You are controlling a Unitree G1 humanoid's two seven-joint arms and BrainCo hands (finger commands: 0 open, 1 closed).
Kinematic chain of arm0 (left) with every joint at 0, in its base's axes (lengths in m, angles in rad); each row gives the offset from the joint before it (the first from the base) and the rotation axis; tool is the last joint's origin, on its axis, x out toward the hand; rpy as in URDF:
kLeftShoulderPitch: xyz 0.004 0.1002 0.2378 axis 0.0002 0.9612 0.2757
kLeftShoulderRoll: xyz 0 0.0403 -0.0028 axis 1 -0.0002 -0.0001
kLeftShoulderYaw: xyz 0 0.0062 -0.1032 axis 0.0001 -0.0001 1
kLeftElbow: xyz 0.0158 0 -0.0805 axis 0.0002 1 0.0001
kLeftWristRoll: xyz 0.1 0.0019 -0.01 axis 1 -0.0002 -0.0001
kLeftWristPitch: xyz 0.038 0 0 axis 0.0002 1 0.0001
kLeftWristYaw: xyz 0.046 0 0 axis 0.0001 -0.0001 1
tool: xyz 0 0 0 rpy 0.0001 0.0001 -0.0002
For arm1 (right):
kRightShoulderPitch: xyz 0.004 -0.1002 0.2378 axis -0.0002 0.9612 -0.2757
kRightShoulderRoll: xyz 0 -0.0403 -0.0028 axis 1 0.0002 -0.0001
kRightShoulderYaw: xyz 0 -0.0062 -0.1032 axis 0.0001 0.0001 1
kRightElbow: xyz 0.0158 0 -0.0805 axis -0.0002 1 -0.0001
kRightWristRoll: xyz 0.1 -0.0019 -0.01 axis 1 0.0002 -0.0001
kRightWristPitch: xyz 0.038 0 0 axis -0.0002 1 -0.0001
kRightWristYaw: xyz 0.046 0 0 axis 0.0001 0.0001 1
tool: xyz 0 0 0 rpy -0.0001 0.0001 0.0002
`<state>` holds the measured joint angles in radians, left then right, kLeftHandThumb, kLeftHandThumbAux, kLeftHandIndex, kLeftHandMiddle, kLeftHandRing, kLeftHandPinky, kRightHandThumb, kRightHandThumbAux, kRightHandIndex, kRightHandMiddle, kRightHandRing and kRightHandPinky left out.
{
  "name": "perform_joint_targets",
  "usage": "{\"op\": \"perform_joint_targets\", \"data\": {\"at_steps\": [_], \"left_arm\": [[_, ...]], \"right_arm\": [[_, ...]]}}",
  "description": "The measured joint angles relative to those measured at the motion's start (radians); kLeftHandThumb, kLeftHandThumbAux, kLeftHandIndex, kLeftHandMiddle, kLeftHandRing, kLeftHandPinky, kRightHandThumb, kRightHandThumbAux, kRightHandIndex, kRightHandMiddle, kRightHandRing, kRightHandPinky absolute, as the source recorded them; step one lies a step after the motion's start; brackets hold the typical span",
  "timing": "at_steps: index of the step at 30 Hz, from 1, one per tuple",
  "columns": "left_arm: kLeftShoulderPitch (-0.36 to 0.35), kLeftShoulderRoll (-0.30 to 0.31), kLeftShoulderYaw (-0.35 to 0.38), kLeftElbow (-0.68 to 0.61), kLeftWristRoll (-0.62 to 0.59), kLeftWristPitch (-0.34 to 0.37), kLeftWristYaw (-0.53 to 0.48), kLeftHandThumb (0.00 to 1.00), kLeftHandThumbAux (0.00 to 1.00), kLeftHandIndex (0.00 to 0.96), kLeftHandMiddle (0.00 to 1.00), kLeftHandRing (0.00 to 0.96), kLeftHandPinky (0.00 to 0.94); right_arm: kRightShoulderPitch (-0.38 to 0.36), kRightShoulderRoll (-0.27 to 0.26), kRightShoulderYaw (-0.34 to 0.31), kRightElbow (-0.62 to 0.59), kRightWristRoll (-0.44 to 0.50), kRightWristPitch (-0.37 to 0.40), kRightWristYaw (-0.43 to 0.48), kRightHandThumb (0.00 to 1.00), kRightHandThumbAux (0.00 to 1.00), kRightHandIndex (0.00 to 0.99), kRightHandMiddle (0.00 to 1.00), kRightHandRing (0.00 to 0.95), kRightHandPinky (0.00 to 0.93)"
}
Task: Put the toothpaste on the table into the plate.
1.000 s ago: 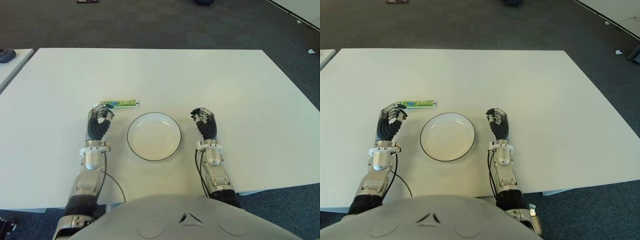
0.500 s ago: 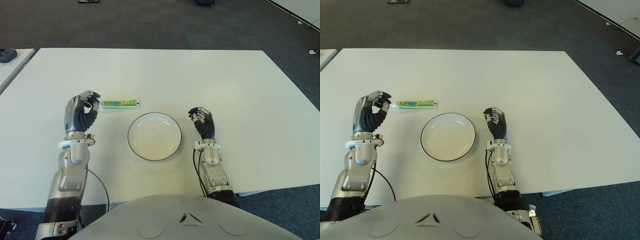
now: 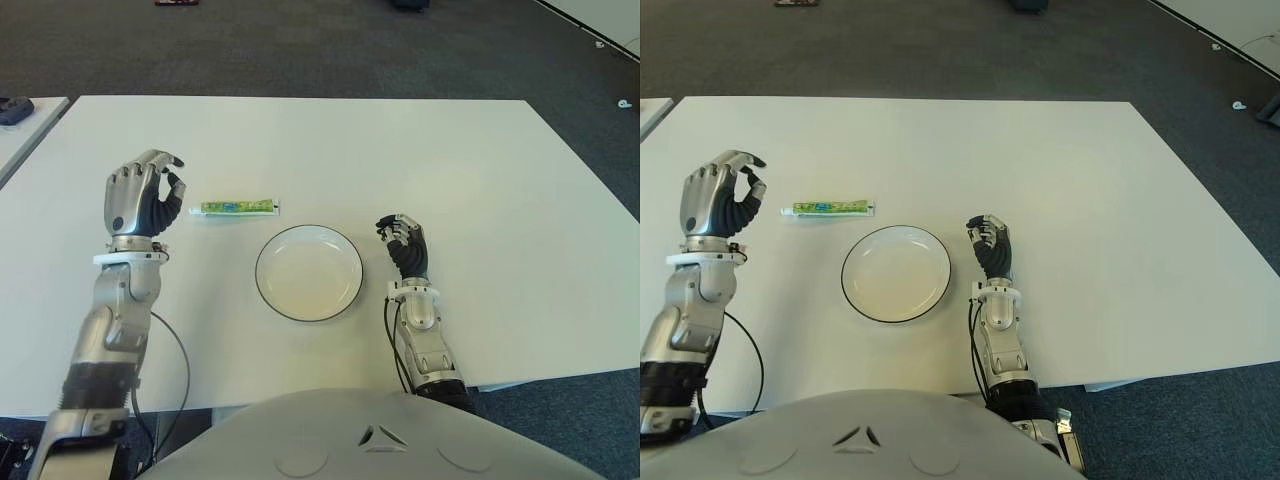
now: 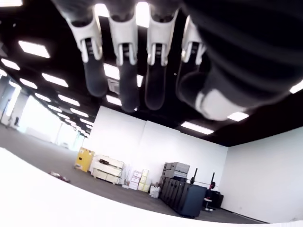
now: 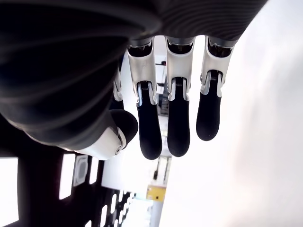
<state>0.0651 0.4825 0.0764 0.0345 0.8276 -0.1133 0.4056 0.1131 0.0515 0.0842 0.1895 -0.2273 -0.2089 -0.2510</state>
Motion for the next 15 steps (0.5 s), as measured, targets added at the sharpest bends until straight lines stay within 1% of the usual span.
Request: {"op": "perform_joint_targets", "data": {"at_steps": [3, 5, 8, 11, 15], "left_arm": [[-0.016, 0.026, -0.019, 0.016, 0.021, 0.003, 0.009, 0.651, 0.364, 0.110, 0.149, 0.158, 0.197], [-0.023, 0.041, -0.030, 0.020, 0.031, 0.011, 0.003, 0.631, 0.335, 0.065, 0.098, 0.100, 0.134], [-0.046, 0.070, -0.055, 0.025, 0.039, 0.035, -0.049, 0.602, 0.296, 0.021, 0.040, 0.039, 0.069], [-0.073, 0.100, -0.077, 0.035, 0.043, 0.053, -0.112, 0.586, 0.277, 0.006, 0.013, 0.012, 0.040], [-0.117, 0.142, -0.113, 0.062, 0.050, 0.065, -0.181, 0.564, 0.239, 0.001, 0.003, 0.003, 0.023]], "right_arm": [[-0.001, 0.000, 0.000, 0.001, 0.000, 0.000, -0.003, 0.706, 0.727, 0.428, 0.473, 0.453, 0.454], [-0.001, 0.000, 0.000, 0.002, 0.000, 0.000, -0.004, 0.706, 0.727, 0.428, 0.471, 0.453, 0.449], [-0.001, 0.000, -0.001, 0.006, 0.001, 0.000, -0.006, 0.706, 0.727, 0.428, 0.465, 0.446, 0.439], [-0.001, 0.000, 0.000, 0.009, 0.001, -0.001, -0.006, 0.706, 0.727, 0.428, 0.461, 0.442, 0.433], [-0.001, 0.000, -0.002, 0.010, 0.000, -0.001, -0.010, 0.706, 0.727, 0.428, 0.454, 0.433, 0.428]]}}
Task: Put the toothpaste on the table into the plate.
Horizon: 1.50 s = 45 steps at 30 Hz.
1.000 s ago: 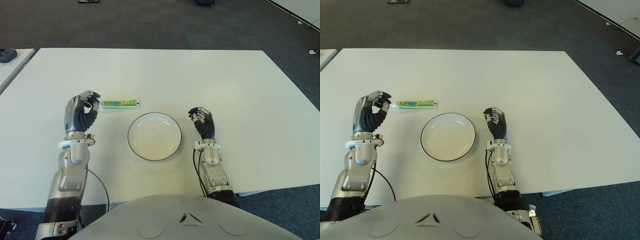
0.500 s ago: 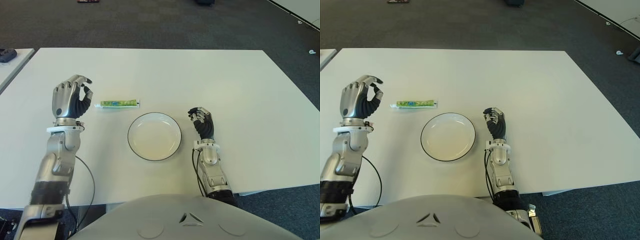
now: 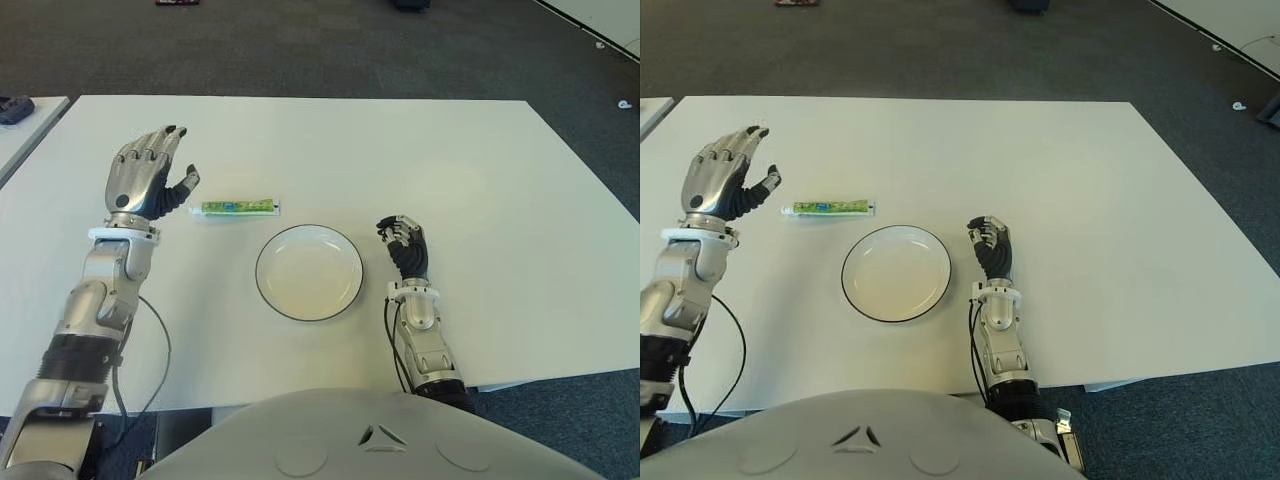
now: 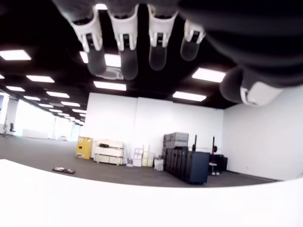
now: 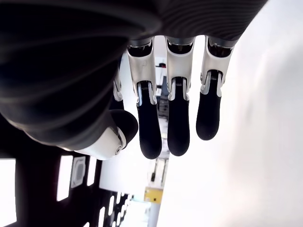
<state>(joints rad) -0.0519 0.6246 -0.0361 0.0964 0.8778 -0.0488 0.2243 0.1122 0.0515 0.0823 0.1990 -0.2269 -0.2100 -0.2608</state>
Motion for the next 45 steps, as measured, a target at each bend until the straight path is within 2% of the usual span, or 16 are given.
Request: {"op": "perform_joint_targets", "data": {"at_steps": [8, 15, 26, 36, 45], "left_arm": [[-0.136, 0.078, -0.095, 0.140, 0.009, -0.020, -0.106, 0.540, 0.204, 0.000, 0.000, 0.000, 0.007], [-0.204, 0.111, -0.166, 0.232, 0.008, -0.077, -0.143, 0.536, 0.187, 0.000, 0.000, 0.000, 0.008], [-0.329, 0.122, -0.302, 0.453, 0.011, -0.220, -0.198, 0.545, 0.215, 0.000, 0.000, 0.000, 0.000], [-0.466, 0.114, -0.425, 0.674, 0.041, -0.329, -0.193, 0.550, 0.246, 0.000, 0.000, 0.000, 0.000], [-0.505, 0.090, -0.502, 0.782, 0.046, -0.388, -0.199, 0.544, 0.258, 0.000, 0.000, 0.000, 0.003]], "right_arm": [[0.000, 0.000, -0.004, 0.000, 0.000, 0.002, -0.005, 0.706, 0.728, 0.427, 0.444, 0.424, 0.422], [0.000, 0.000, -0.008, 0.000, 0.001, 0.002, -0.008, 0.706, 0.728, 0.427, 0.447, 0.427, 0.426], [0.001, 0.000, -0.012, 0.000, 0.004, 0.000, -0.006, 0.706, 0.727, 0.428, 0.445, 0.423, 0.428], [0.002, -0.001, -0.018, 0.000, 0.005, -0.001, -0.006, 0.706, 0.727, 0.428, 0.458, 0.436, 0.444], [0.004, -0.003, -0.022, 0.000, 0.005, -0.001, -0.008, 0.706, 0.728, 0.427, 0.469, 0.450, 0.447]]}}
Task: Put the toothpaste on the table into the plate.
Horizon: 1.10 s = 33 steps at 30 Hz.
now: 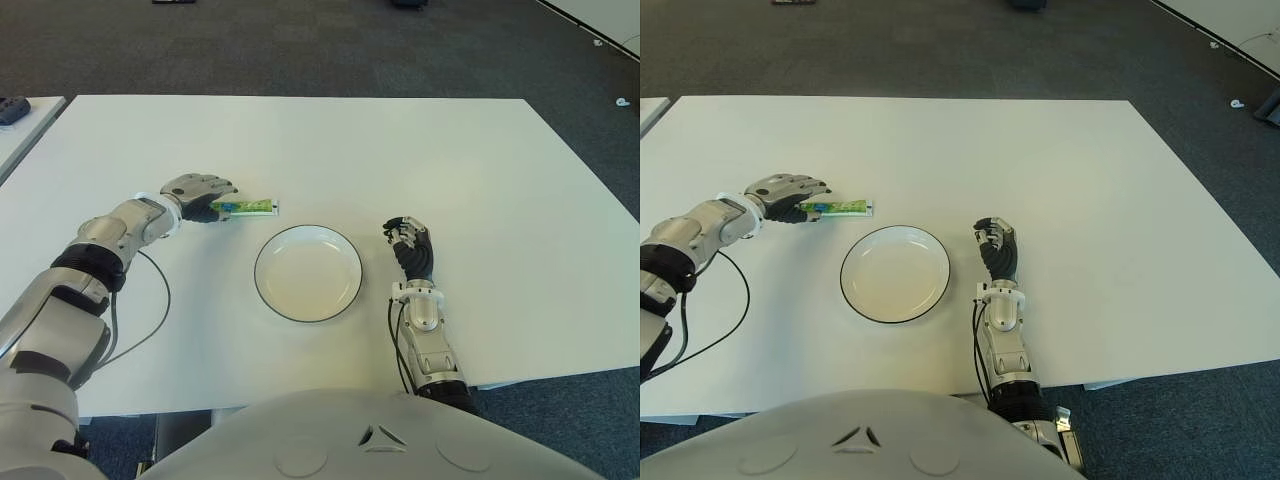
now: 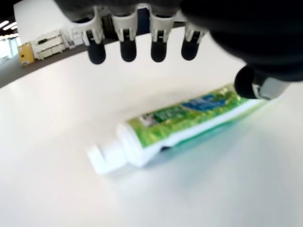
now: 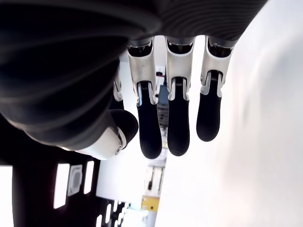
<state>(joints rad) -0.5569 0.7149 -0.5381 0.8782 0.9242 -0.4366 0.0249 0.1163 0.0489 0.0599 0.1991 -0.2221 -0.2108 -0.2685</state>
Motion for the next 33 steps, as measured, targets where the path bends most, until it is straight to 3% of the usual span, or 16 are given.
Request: {"op": "perform_joint_targets", "data": {"at_steps": [11, 23, 33], "left_arm": [[-0.043, -0.042, -0.054, 0.111, -0.012, -0.021, -0.066, 0.524, 0.272, 0.000, 0.000, 0.000, 0.023], [-0.123, -0.070, -0.069, 0.188, -0.081, -0.029, -0.230, 0.563, 0.278, 0.000, 0.000, 0.000, 0.044], [-0.130, -0.079, -0.077, 0.194, -0.089, -0.016, -0.247, 0.524, 0.277, 0.000, 0.000, 0.000, 0.043]], "right_arm": [[0.003, 0.001, -0.001, -0.007, 0.000, 0.004, -0.002, 0.705, 0.728, 0.426, 0.437, 0.420, 0.419], [0.004, -0.003, -0.004, -0.009, 0.000, 0.015, -0.001, 0.705, 0.728, 0.427, 0.459, 0.447, 0.452], [0.005, -0.007, -0.008, -0.009, 0.019, 0.015, 0.012, 0.704, 0.729, 0.426, 0.458, 0.445, 0.440]]}}
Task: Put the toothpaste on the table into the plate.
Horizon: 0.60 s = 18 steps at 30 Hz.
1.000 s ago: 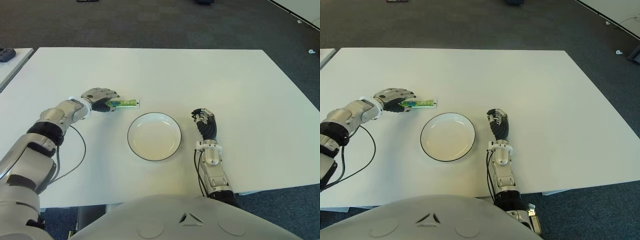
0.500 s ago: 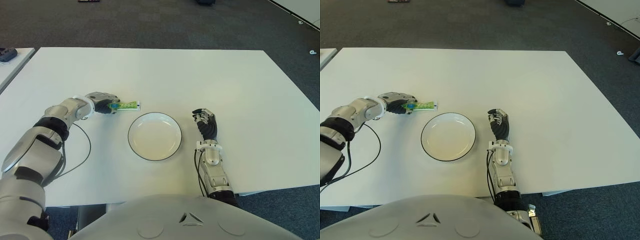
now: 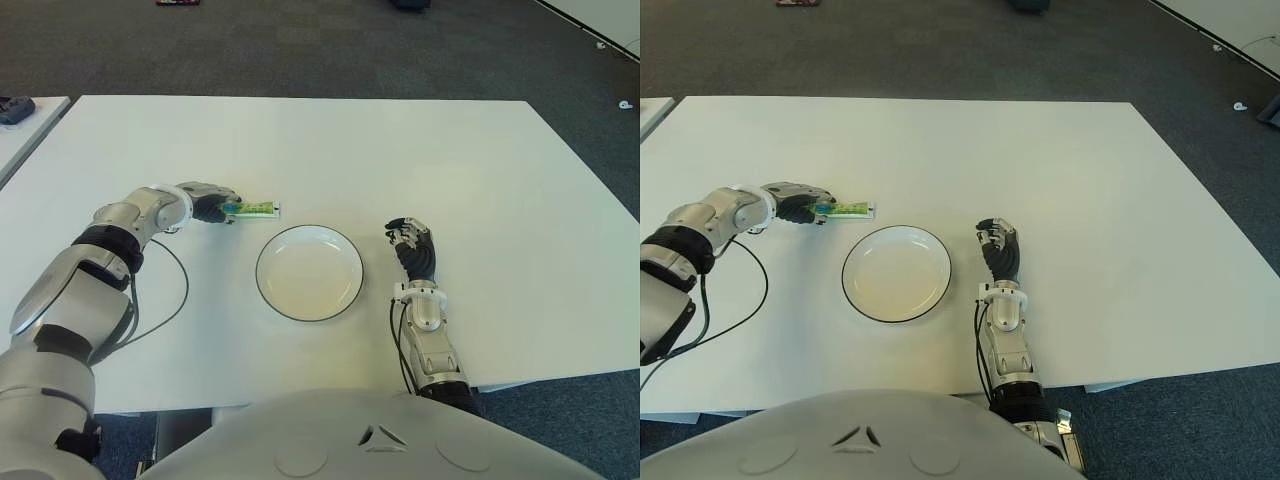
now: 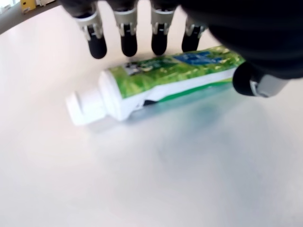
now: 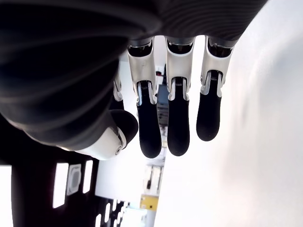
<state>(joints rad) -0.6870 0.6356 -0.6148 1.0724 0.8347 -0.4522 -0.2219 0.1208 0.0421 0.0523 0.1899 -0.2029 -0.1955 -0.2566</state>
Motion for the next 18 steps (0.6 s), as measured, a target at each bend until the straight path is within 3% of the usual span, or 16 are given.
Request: {"op": "perform_joint_targets", "data": {"at_steps": [10, 18], "left_arm": [[-0.012, -0.035, -0.035, 0.050, 0.002, 0.033, 0.045, 0.527, 0.304, 0.000, 0.009, 0.007, 0.087], [-0.029, -0.076, -0.036, 0.117, 0.000, 0.058, 0.098, 0.576, 0.306, 0.012, 0.074, 0.083, 0.171]], "right_arm": [[0.011, 0.000, -0.002, -0.003, 0.008, 0.000, 0.001, 0.703, 0.729, 0.426, 0.467, 0.449, 0.448], [0.030, 0.000, -0.002, -0.017, 0.009, 0.000, 0.001, 0.704, 0.730, 0.426, 0.479, 0.460, 0.462]]}}
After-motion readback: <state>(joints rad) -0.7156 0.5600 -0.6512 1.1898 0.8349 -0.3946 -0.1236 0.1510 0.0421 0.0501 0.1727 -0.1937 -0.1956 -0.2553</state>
